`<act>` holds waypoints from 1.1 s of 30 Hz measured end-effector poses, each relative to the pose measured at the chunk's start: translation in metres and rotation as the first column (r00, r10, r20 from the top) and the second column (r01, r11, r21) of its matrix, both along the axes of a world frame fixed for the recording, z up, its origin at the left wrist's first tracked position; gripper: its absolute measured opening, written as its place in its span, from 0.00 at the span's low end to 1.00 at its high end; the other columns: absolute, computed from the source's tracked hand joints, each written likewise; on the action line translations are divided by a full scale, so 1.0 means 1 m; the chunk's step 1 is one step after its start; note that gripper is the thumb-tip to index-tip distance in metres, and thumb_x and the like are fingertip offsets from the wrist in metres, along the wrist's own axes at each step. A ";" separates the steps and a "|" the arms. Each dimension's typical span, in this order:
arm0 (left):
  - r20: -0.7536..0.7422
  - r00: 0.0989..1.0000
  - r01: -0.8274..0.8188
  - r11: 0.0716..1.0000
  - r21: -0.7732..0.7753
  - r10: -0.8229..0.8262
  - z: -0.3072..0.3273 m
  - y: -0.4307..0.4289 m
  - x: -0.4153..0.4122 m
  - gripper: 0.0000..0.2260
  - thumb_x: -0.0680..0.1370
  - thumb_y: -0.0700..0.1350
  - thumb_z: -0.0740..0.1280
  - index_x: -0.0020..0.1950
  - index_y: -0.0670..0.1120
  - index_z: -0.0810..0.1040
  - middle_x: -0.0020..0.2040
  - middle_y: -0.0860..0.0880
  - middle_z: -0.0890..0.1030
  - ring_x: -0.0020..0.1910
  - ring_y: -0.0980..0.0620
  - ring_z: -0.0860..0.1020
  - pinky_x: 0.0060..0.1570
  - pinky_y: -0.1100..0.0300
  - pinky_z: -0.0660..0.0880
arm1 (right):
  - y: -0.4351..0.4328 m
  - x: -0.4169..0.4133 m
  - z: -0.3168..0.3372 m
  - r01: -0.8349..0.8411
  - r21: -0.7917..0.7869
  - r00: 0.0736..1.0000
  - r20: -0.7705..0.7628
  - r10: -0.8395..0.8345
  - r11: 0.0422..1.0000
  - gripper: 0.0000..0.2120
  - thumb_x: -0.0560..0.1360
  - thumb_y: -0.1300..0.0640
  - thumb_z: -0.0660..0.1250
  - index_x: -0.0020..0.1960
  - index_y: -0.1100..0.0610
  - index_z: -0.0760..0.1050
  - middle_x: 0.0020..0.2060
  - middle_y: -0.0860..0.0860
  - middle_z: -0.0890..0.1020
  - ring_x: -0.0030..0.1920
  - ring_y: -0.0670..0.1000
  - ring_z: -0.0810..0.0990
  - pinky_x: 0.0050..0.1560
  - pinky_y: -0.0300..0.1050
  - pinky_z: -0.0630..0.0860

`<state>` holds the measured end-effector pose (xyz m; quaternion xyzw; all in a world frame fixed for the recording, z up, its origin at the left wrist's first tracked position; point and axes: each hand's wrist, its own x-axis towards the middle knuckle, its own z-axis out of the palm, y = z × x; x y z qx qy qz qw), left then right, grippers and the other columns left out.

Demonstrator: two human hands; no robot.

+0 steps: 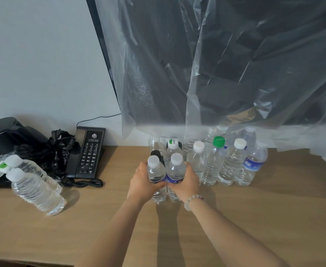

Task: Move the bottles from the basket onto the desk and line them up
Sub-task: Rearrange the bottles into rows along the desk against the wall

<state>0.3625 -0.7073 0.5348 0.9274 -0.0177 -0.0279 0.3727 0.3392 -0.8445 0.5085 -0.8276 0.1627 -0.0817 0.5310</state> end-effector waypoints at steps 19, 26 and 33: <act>-0.043 0.994 0.100 0.992 -0.076 -0.103 -0.004 0.013 -0.003 0.33 0.69 0.53 0.74 0.68 0.47 0.63 0.64 0.51 0.71 0.62 0.51 0.72 0.53 0.59 0.70 | 0.006 -0.003 -0.007 0.130 -0.141 0.988 -0.071 -0.141 0.981 0.33 0.60 0.53 0.80 0.59 0.60 0.69 0.54 0.55 0.76 0.54 0.54 0.77 0.46 0.39 0.69; -0.054 0.998 0.035 0.999 -0.018 -0.036 -0.008 0.029 -0.011 0.38 0.71 0.53 0.72 0.75 0.46 0.55 0.70 0.49 0.66 0.66 0.50 0.70 0.61 0.57 0.70 | 0.024 -0.028 -0.042 0.242 -0.009 0.963 -0.121 -0.242 0.970 0.35 0.60 0.57 0.80 0.61 0.64 0.68 0.56 0.59 0.74 0.58 0.60 0.73 0.56 0.51 0.72; -0.107 0.963 -0.250 0.968 -0.007 0.247 -0.024 0.077 -0.037 0.34 0.74 0.51 0.70 0.73 0.44 0.58 0.69 0.46 0.68 0.67 0.49 0.69 0.64 0.56 0.68 | 0.051 -0.037 -0.058 0.124 -0.051 0.950 -0.281 -0.133 0.991 0.27 0.63 0.60 0.77 0.57 0.63 0.70 0.56 0.60 0.75 0.58 0.60 0.73 0.59 0.52 0.69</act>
